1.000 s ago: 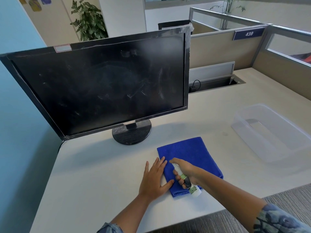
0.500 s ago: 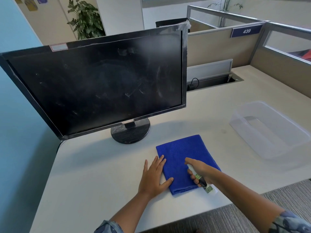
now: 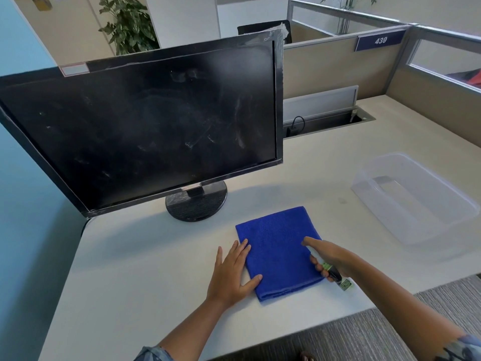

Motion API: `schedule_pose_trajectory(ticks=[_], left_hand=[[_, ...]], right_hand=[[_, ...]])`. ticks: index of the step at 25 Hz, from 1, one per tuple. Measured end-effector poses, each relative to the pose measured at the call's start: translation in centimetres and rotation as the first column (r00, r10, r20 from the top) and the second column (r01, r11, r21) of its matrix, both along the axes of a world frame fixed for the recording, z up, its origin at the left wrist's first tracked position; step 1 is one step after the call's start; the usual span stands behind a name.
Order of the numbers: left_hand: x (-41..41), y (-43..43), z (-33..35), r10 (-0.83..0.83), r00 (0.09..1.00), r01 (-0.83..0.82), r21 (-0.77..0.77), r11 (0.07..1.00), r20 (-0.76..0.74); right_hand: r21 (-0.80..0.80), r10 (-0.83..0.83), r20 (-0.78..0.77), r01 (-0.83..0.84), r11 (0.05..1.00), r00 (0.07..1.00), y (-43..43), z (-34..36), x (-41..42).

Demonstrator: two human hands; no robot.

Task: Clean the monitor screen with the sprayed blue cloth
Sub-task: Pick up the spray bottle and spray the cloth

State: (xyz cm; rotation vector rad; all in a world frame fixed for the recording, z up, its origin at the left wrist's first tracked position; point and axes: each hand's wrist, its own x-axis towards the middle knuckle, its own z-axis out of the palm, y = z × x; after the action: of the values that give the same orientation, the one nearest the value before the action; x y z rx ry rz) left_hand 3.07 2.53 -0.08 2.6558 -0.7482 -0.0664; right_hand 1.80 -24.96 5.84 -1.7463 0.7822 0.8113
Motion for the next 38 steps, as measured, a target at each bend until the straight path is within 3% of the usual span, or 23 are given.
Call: schedule_pose_trajectory(ticks=[6, 9, 12, 16, 18, 23, 35, 38], left_hand=[[-0.1, -0.1, 0.1, 0.009, 1.0, -0.009, -0.002, 1.0, 0.001], [-0.1, -0.3, 0.2, 0.015, 1.0, -0.016, -0.018, 1.0, -0.01], [0.0, -0.4, 0.2, 0.027, 1.0, -0.027, -0.012, 1.0, -0.009], [0.1, -0.5, 0.1, 0.04, 0.999, -0.041, -0.021, 0.999, -0.01], [0.1, -0.5, 0.0, 0.041, 0.999, -0.041, -0.022, 0.999, -0.01], [0.2, -0.6, 0.0, 0.048, 0.999, -0.049, -0.02, 0.999, -0.01], [0.3, -0.7, -0.1, 0.064, 0.998, -0.063, 0.021, 0.998, -0.023], [0.2, -0.8, 0.1, 0.068, 0.997, -0.067, 0.018, 0.998, -0.027]], right_hand=[[0.057, -0.041, 0.032, 0.039, 0.998, 0.999, -1.4, 0.1, 0.5], [0.04, -0.128, 0.266, 0.121, 0.992, 0.956, -2.7, 1.0, 1.5], [-0.076, -0.131, 0.624, 0.226, 0.971, 0.771, -4.7, 2.1, 2.6], [-0.028, -0.242, 0.817, 0.455, 0.89, 0.524, -8.4, 2.5, 3.6], [-0.004, -0.291, 0.842, 0.545, 0.839, 0.455, -10.0, 1.8, 4.1], [-0.048, -0.283, 0.873, 0.647, 0.761, 0.398, -11.4, -0.3, 5.1], [-0.123, -0.068, 0.947, 0.553, 0.824, 0.313, -11.7, -1.0, 4.6], [-0.135, -0.008, 0.97, 0.572, 0.809, 0.241, -11.4, 1.2, 4.0]])
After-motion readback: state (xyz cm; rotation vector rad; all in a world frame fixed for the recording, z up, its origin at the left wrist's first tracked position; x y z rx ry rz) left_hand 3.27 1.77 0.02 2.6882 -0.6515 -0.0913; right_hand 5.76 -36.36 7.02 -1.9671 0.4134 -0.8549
